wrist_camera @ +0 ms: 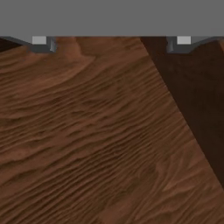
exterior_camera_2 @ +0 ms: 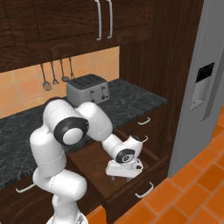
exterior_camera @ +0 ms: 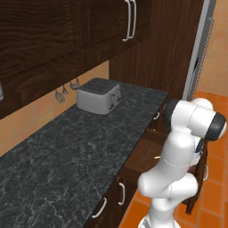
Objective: Take a straw from the drawer in front and place it inside the glass cup on the dining counter.
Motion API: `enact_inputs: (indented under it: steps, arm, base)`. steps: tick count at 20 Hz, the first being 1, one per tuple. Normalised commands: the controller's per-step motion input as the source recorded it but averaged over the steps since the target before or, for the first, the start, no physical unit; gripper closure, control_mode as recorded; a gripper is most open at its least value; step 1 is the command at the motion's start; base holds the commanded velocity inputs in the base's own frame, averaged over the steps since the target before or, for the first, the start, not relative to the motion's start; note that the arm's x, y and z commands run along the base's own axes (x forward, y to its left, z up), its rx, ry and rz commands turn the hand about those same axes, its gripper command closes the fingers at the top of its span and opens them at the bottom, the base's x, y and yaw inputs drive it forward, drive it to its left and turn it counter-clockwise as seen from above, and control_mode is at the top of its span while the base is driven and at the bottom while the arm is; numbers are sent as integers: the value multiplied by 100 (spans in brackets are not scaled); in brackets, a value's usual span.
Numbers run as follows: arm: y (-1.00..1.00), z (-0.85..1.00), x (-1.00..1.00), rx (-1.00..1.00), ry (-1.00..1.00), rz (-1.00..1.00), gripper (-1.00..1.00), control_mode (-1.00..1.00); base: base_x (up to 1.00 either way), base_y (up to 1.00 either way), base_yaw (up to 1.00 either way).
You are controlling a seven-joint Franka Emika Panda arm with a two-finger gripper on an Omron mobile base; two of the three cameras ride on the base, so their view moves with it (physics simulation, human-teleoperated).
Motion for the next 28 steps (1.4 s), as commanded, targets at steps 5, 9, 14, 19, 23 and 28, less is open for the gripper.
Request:
enact_inputs:
  steps: [5, 9, 14, 19, 23, 28]
  arm:
    - [-30, 51, -21, 0, 0, -5, -100, -100]
    - [14, 64, 25, 0, 0, -31, -100, -100]
    - [30, 23, 18, 0, 0, -60, -100, -100]
    - [6, -2, 1, 0, 3, -71, -100, -100]
    - [3, 0, 25, -4, 11, -65, -100, -100]
    - [2, 0, 40, -12, 20, -35, -100, -100]
  base:
    - [0, 0, 0]
    - [0, 0, 0]
    - [0, 0, 0]
    - [0, 0, 0]
    - [0, 0, 0]
    - [0, 0, 0]
